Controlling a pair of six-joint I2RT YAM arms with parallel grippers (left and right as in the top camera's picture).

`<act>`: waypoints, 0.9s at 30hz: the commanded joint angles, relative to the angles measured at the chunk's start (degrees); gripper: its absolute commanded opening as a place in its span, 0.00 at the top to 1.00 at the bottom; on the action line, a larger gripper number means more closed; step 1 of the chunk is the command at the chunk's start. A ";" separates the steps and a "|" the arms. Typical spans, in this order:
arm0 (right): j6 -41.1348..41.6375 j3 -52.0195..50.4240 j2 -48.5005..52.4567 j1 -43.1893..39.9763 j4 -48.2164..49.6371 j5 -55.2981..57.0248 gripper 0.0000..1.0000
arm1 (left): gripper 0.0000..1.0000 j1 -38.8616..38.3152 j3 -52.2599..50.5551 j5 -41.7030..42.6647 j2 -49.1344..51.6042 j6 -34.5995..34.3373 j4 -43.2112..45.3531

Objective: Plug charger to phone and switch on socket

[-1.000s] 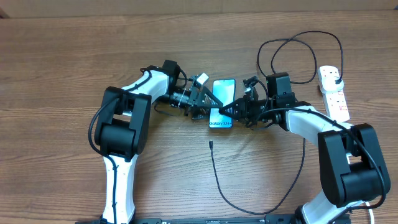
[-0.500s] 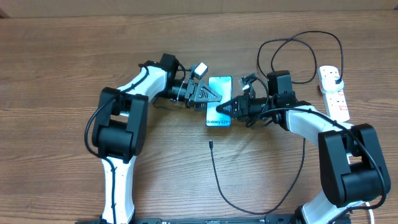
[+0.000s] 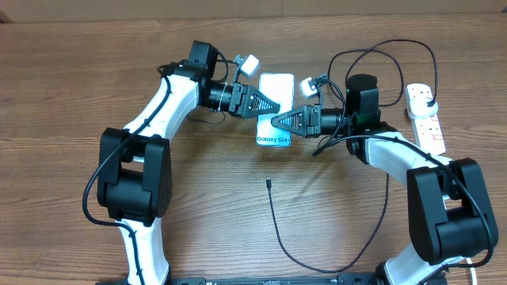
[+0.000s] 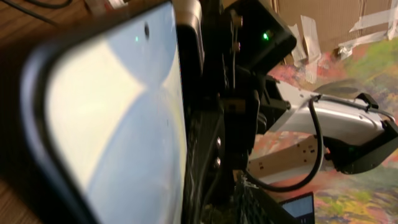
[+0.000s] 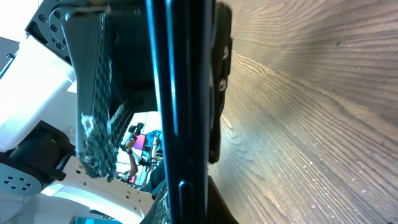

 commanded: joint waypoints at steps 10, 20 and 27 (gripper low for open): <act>7.69 -0.28 0.17 3.37 5.86 3.41 0.96 | 0.71 -1.09 2.47 5.51 -4.22 -7.39 5.20; 13.81 -0.28 0.17 3.37 13.27 10.38 0.96 | 0.53 -0.83 2.47 5.53 -4.24 -15.43 12.44; 16.00 -0.28 0.17 3.37 18.40 11.85 0.96 | 0.59 0.83 2.47 5.53 -4.35 -27.56 23.17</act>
